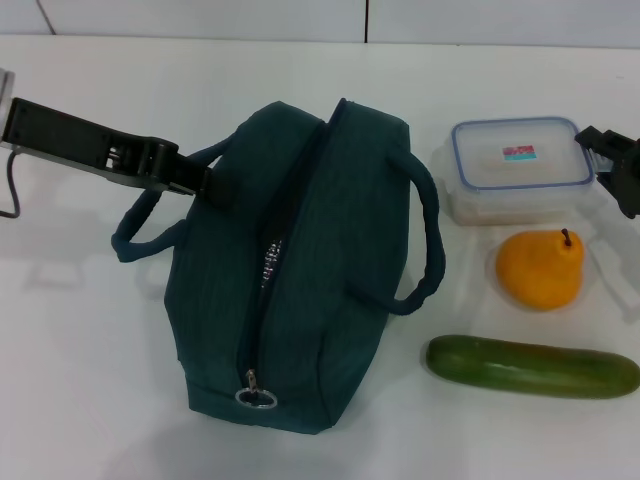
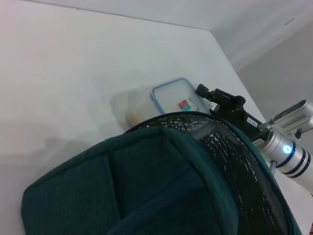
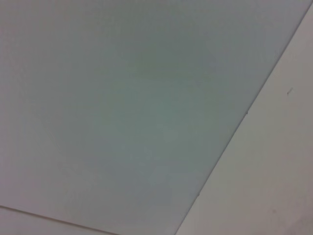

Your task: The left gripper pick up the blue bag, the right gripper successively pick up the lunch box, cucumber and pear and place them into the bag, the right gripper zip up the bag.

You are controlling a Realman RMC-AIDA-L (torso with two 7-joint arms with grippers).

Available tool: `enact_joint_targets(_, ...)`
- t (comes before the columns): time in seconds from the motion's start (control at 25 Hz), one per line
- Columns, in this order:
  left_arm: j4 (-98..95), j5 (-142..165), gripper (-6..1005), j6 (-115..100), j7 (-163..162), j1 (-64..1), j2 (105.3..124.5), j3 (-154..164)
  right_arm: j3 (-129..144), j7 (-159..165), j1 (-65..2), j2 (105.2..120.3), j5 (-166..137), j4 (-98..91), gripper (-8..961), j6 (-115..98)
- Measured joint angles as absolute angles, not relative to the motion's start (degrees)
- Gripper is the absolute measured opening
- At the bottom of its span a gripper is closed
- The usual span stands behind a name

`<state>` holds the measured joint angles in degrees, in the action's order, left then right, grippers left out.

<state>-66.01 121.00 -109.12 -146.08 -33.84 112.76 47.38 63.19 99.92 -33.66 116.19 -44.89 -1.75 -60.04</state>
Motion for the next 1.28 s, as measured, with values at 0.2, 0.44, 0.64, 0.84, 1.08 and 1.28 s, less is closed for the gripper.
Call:
enact_joint_targets(0.2,-66.0,121.0,54,-109.2,-146.1,-33.8,112.74,47.4,63.2,99.9,-33.6,116.19,-44.9,-1.9,248,-60.4)
enact_joint_targets(0.44,-66.0,121.0,54,-109.2,-146.1,-33.8,112.80,47.7,63.2,99.9,-32.9,116.19,-45.0,-2.4,208,-62.3)
enact_joint_targets(0.64,-66.0,121.0,55,-109.2,-146.1,-33.8,112.80,47.9,63.2,99.7,-32.8,116.05,-45.0,-2.4,166,-64.1)
enact_joint_targets(0.84,-66.0,121.0,55,-109.2,-146.1,-33.7,112.86,47.9,63.7,99.7,-32.6,115.91,-45.0,-2.6,145,-64.2)
enact_joint_targets(1.08,-65.9,121.0,56,-109.2,-145.7,-33.5,113.05,47.9,65.9,99.8,-32.1,115.83,-45.0,-4.0,118,-64.9)
enact_joint_targets(1.28,-65.7,121.0,56,-109.0,-145.5,-34.0,113.79,47.6,65.6,102.0,-31.7,115.84,-44.6,-4.2,107,-68.0)
